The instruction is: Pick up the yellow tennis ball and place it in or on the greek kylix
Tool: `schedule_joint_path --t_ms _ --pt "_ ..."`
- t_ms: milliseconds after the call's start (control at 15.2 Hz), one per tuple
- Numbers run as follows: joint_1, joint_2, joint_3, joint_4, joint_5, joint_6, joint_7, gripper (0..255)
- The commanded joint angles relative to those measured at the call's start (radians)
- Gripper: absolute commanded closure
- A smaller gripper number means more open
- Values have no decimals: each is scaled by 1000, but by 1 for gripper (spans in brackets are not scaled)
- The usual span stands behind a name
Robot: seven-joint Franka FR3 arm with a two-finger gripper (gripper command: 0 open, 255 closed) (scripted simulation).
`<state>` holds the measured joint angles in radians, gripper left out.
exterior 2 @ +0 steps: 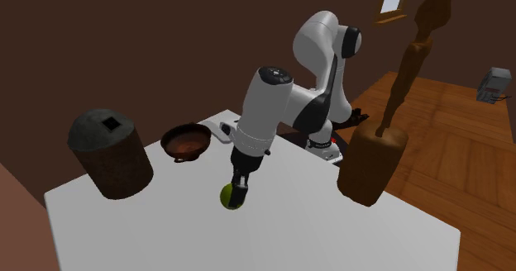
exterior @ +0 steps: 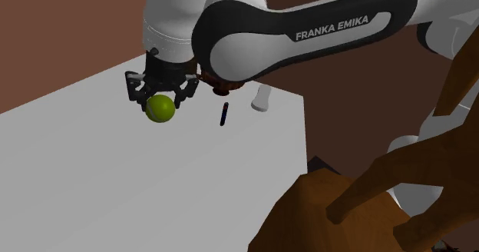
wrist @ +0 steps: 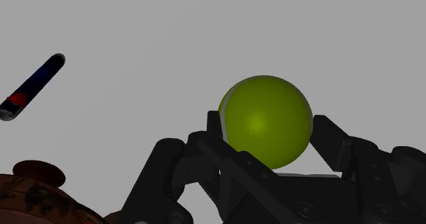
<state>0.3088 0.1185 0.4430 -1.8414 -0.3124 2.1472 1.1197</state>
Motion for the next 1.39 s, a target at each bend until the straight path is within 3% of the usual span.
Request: schedule_joint_path --t_ms 0,1188,1320 --pt "1 -2 1 25 5 -26 -8 255" --pt "8 -12 10 243 37 -248 -64 255" --pt "-24 -43 -10 209 62 -229 -116 255"
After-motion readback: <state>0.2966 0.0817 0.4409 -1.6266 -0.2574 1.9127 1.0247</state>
